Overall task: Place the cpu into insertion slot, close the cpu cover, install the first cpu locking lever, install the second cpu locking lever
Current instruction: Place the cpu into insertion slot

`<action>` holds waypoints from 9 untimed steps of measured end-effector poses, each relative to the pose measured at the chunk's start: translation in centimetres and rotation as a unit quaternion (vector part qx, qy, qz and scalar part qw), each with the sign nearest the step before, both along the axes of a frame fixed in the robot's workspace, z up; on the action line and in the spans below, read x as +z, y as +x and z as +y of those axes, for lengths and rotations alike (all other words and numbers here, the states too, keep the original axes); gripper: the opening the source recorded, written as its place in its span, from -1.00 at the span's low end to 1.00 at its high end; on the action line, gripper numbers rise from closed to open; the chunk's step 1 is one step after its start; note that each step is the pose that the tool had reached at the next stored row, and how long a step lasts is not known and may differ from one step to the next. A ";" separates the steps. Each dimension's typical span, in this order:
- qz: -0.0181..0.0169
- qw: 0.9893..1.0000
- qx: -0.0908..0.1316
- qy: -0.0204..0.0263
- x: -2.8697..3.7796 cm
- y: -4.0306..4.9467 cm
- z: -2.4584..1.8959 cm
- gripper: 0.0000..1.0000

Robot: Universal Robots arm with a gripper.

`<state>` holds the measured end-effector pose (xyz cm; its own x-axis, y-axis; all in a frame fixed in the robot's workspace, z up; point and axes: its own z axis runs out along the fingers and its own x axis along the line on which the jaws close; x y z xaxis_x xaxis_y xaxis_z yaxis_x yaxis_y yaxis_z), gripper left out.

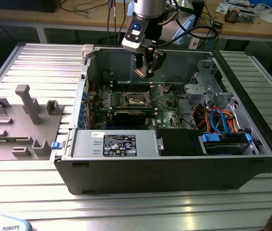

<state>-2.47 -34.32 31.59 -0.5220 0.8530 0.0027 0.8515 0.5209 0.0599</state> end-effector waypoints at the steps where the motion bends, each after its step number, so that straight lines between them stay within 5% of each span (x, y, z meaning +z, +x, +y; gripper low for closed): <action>1: 0.000 1.000 0.000 0.000 0.00 0.00 0.00 0.08; 9: 0.000 1.000 -0.005 0.000 -0.03 0.00 0.00 0.08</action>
